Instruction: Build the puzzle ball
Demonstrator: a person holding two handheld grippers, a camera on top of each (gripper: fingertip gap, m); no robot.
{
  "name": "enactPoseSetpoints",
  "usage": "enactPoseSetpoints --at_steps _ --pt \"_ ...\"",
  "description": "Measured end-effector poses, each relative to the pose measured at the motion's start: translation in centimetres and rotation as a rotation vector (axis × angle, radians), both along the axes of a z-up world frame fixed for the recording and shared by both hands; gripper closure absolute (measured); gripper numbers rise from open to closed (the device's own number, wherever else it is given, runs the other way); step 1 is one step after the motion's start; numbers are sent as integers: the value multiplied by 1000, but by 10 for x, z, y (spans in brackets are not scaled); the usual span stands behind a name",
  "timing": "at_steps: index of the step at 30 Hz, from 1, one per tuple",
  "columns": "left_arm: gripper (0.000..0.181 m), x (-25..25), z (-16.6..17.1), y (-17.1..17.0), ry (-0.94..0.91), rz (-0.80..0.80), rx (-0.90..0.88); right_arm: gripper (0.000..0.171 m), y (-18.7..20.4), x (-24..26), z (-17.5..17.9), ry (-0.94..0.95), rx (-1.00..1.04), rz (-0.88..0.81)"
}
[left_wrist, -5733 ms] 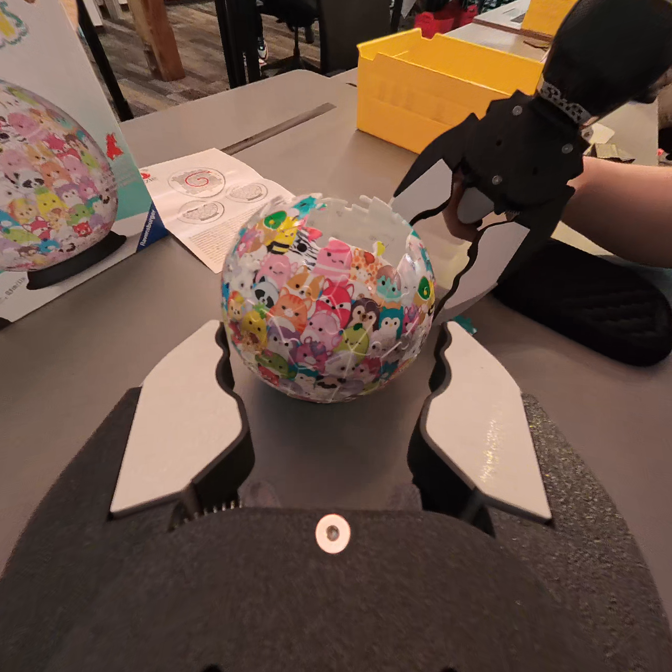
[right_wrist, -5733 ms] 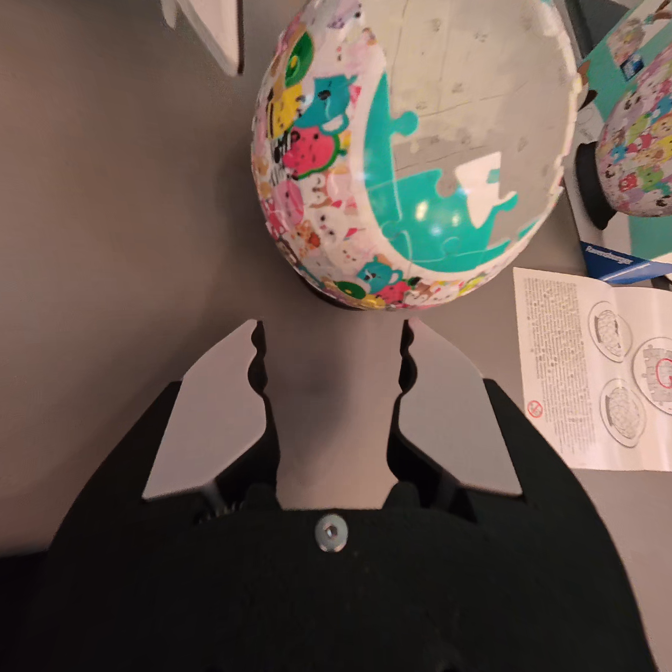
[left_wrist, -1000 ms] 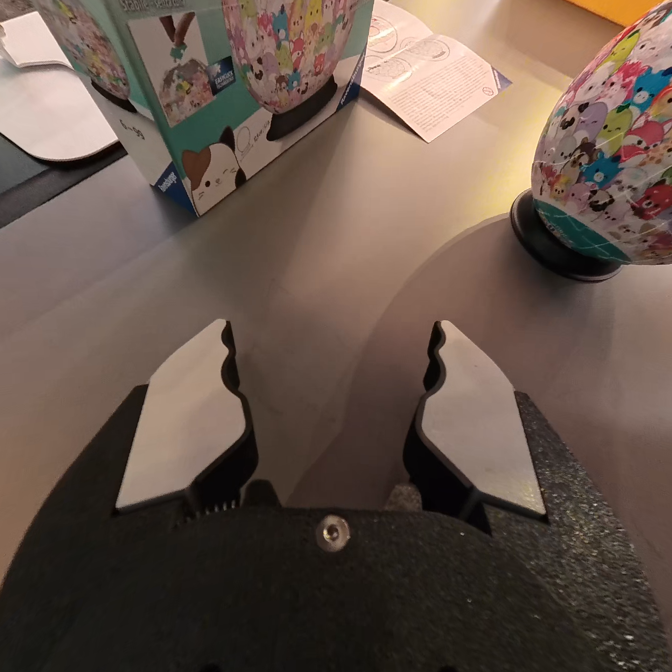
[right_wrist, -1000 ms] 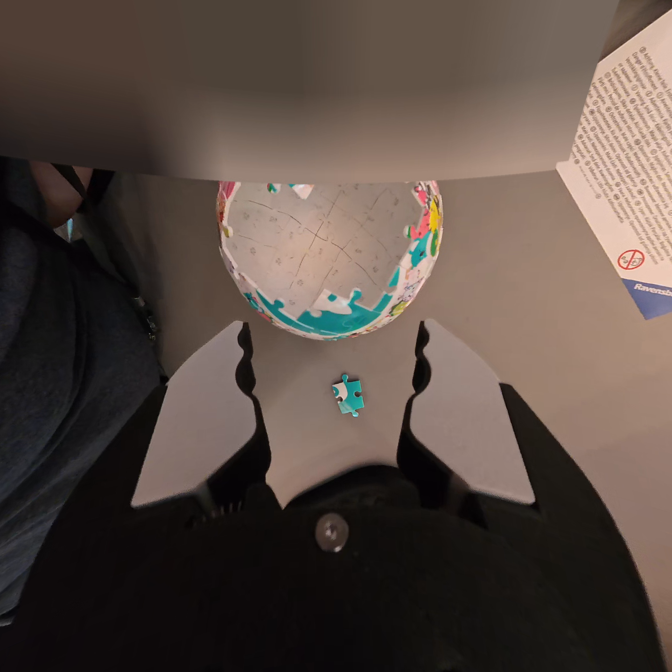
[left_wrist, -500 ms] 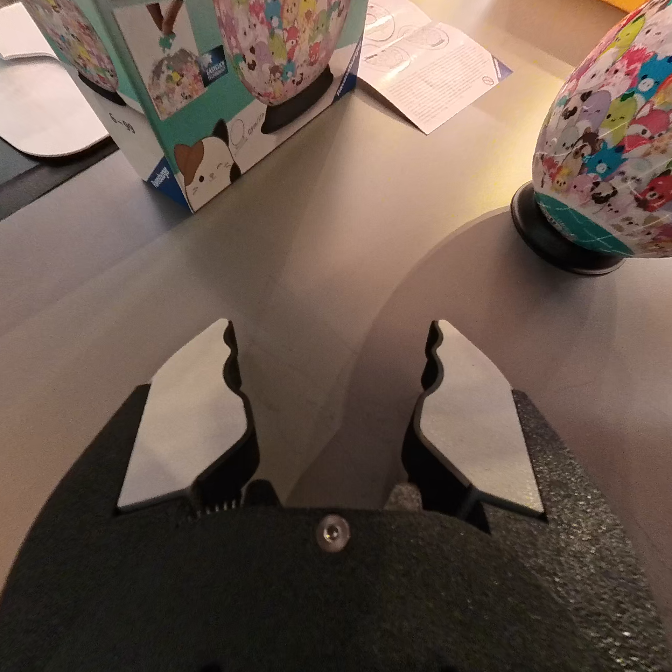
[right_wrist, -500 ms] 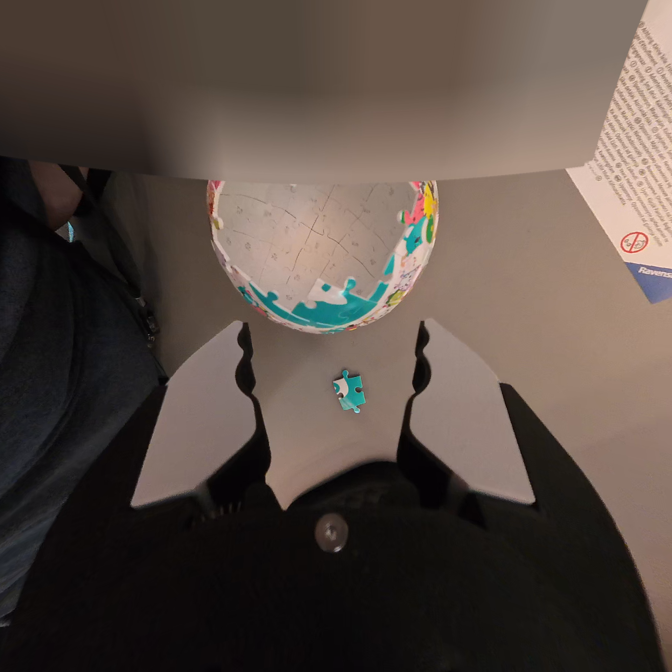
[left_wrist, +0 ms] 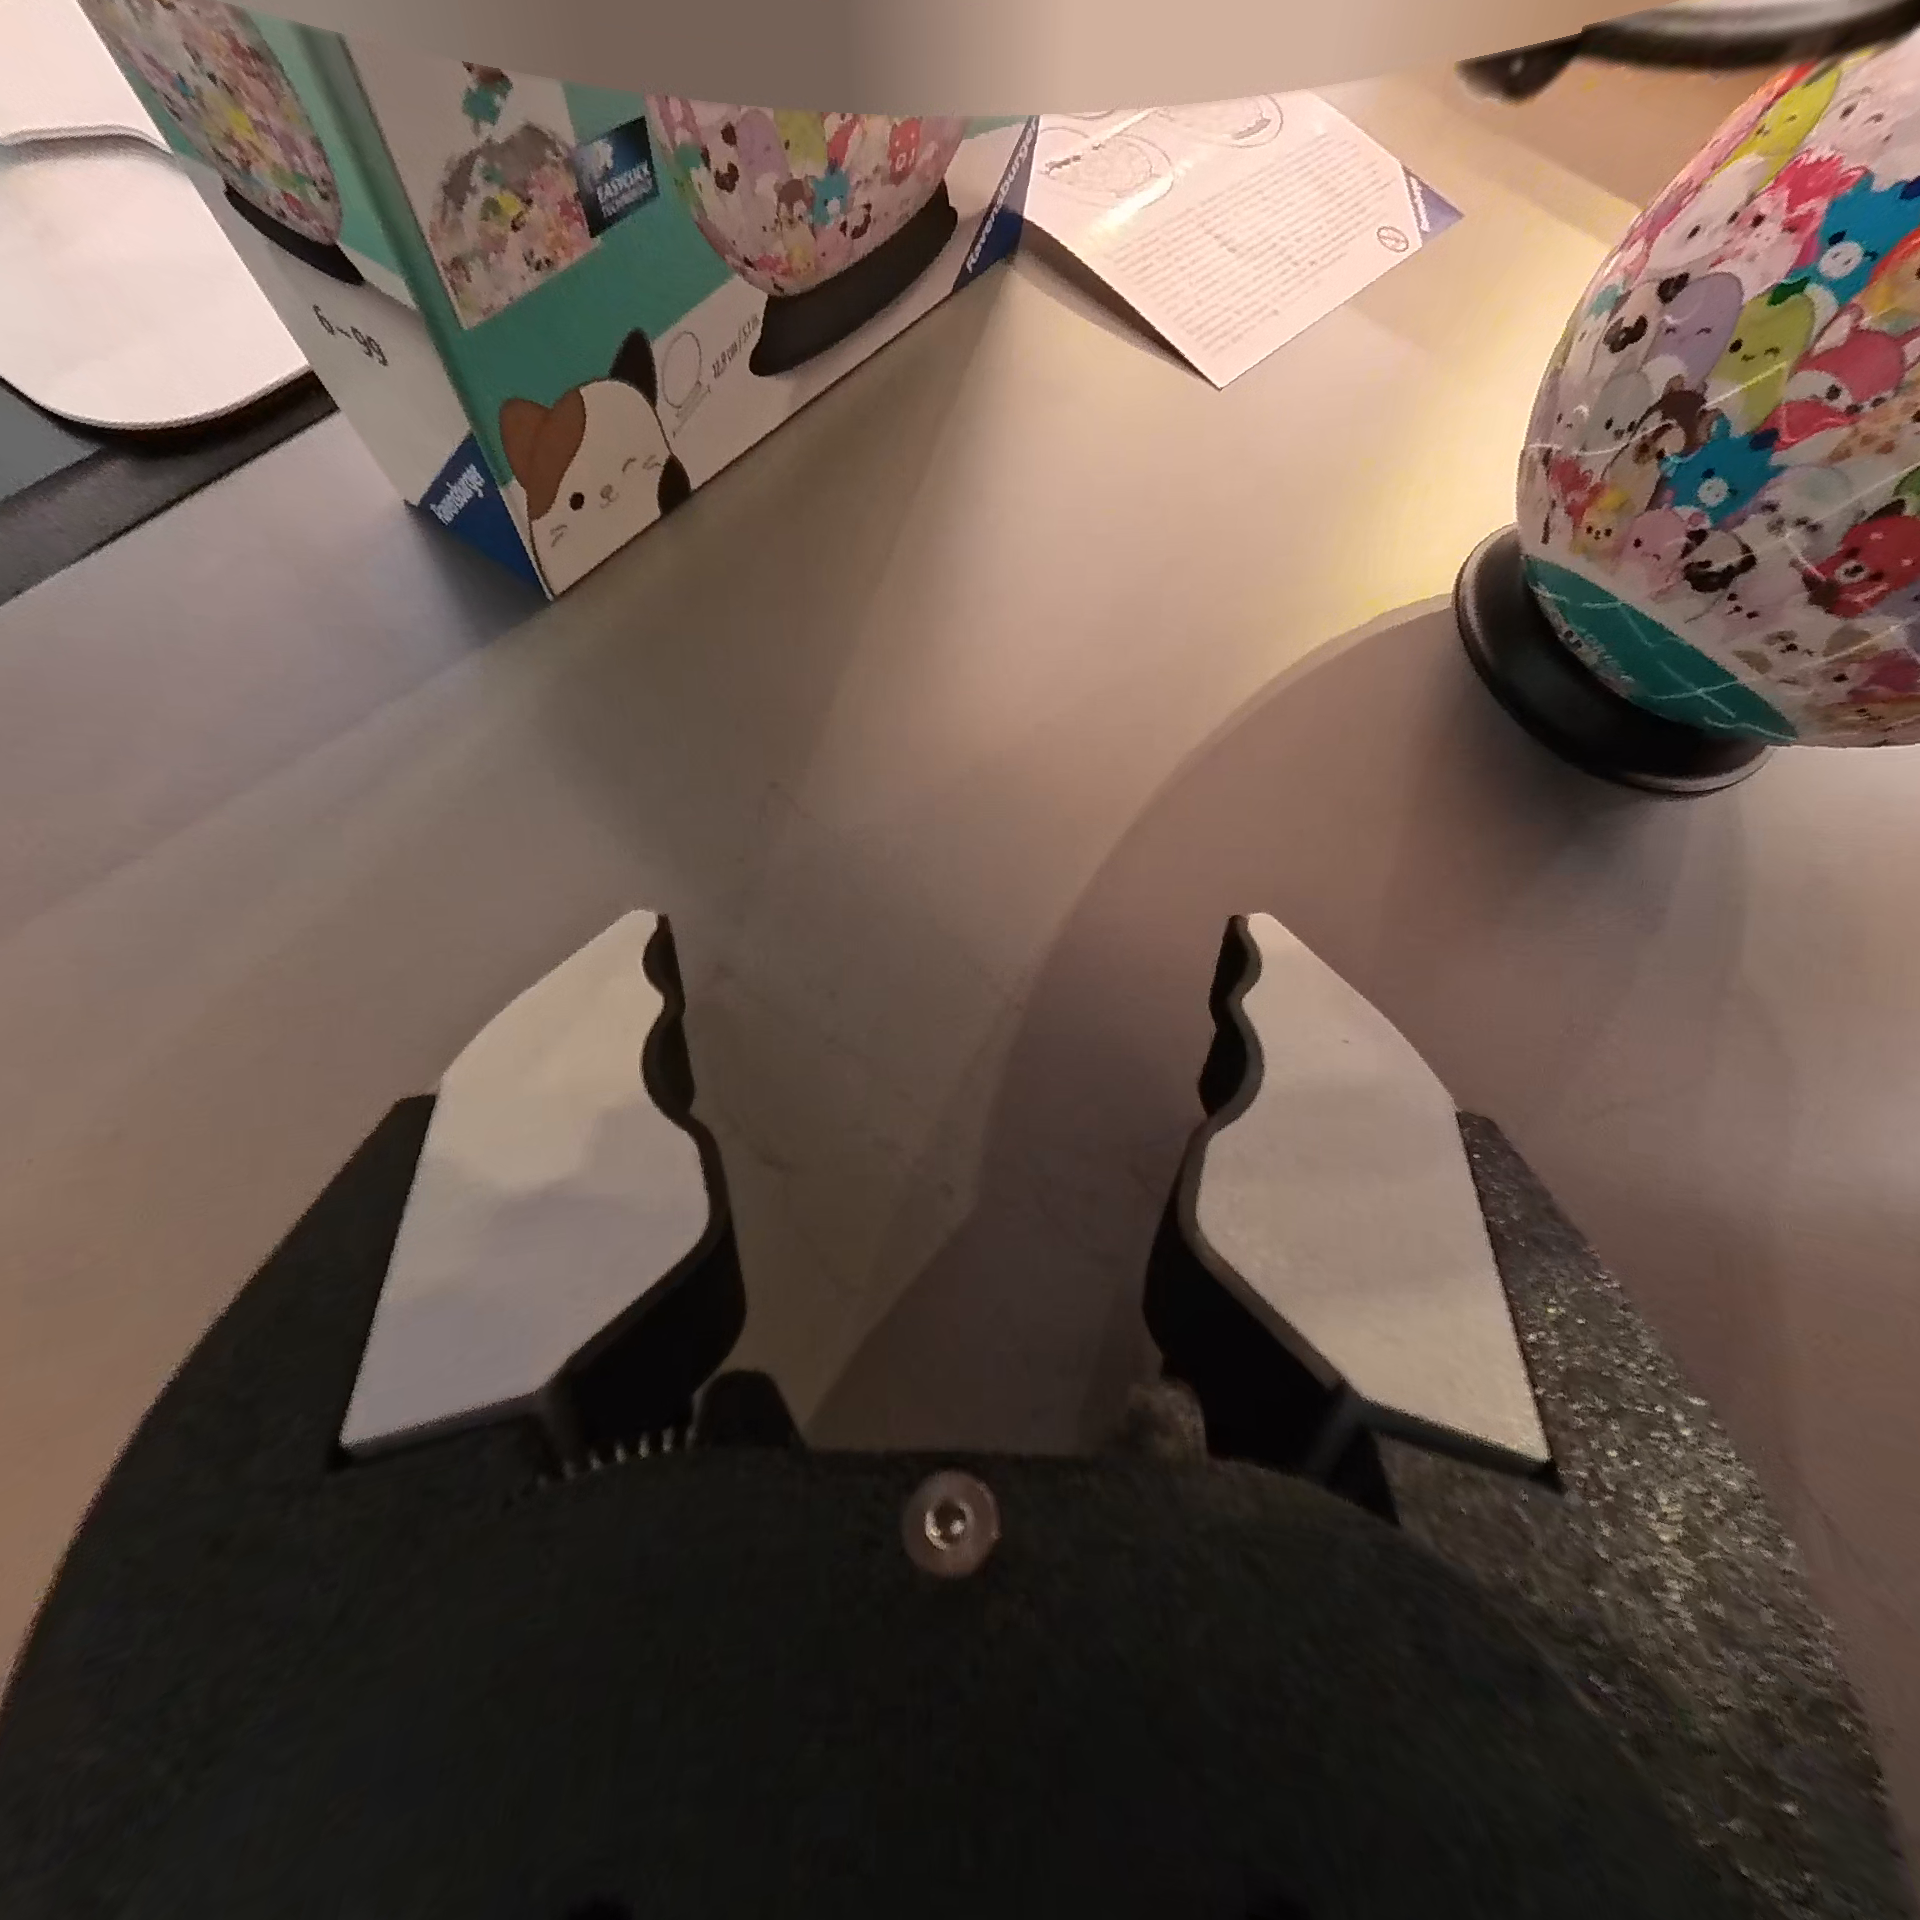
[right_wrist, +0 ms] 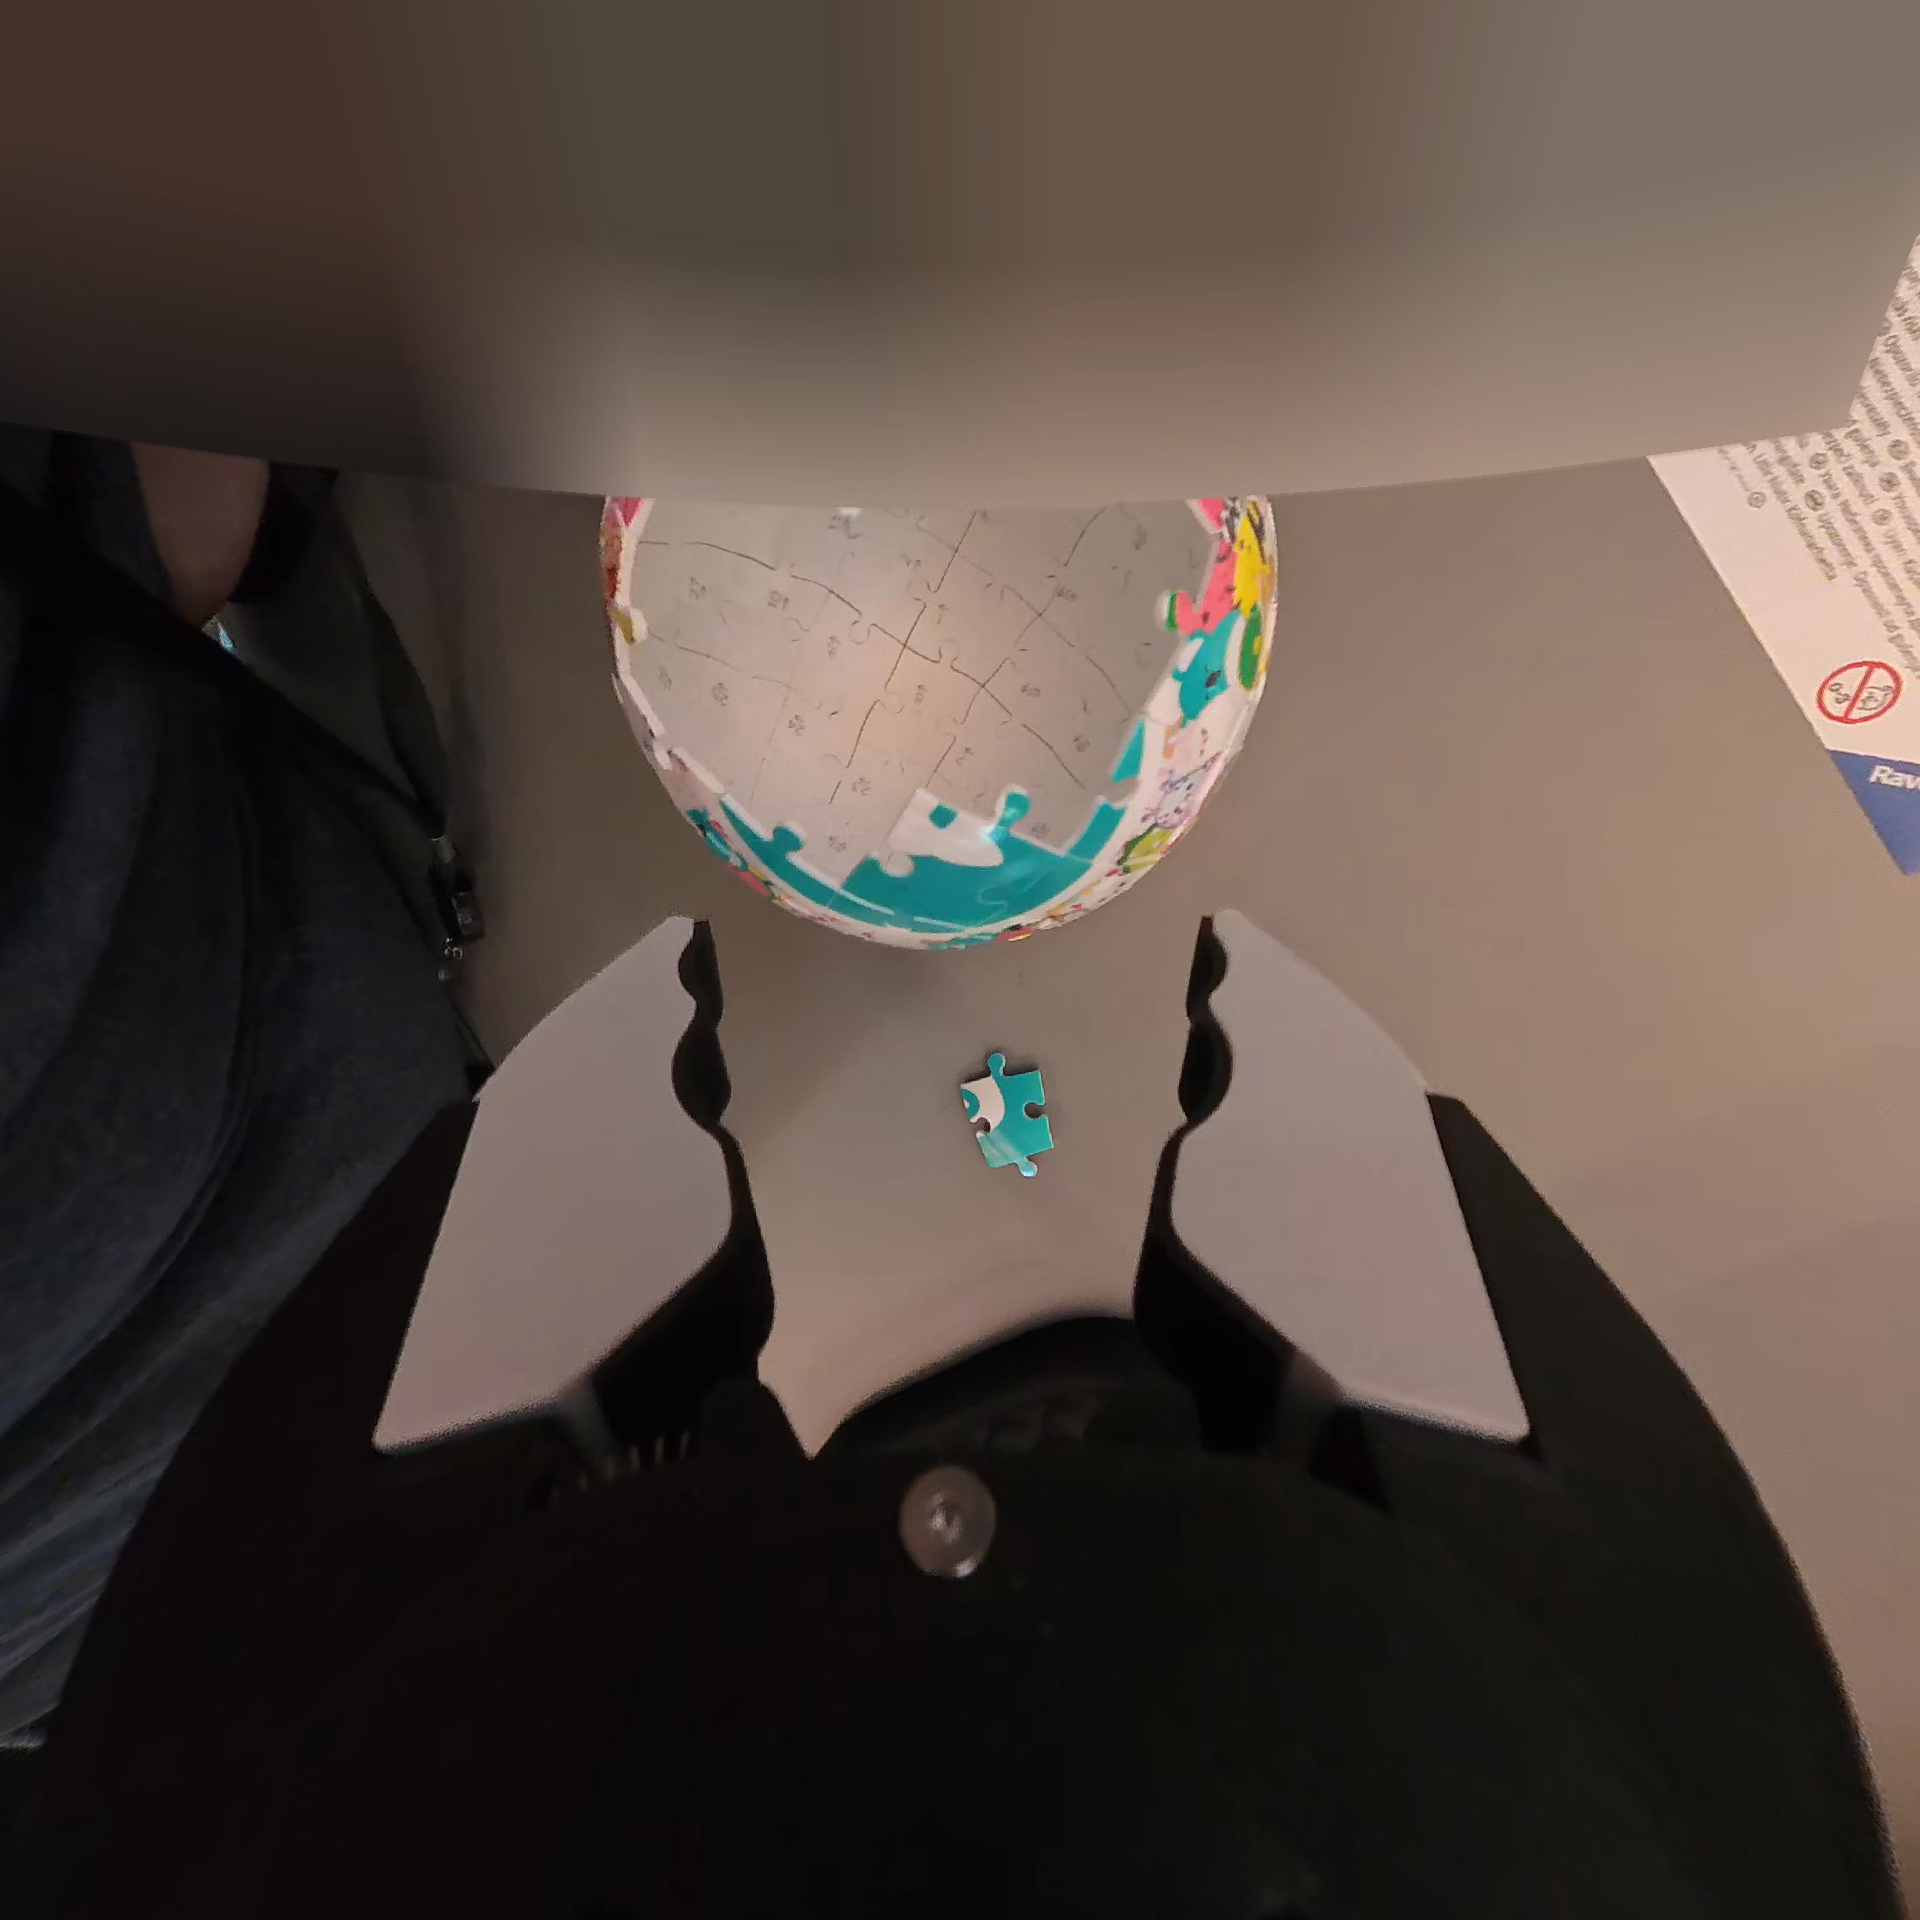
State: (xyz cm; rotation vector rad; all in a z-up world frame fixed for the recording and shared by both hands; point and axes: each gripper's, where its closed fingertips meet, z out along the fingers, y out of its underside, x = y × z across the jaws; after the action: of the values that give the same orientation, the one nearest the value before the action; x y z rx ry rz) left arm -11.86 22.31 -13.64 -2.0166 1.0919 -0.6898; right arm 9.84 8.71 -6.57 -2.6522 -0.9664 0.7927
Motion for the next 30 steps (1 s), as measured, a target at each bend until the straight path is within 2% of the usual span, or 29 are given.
enactPoseSetpoints --at_steps 19,30 --pt "88 0 -4 -3 27 -6 -1 84 -1 3 -2 6 37 16" --pt "89 -1 -5 -2 44 -1 22 84 -8 21 10 9 173 -5"
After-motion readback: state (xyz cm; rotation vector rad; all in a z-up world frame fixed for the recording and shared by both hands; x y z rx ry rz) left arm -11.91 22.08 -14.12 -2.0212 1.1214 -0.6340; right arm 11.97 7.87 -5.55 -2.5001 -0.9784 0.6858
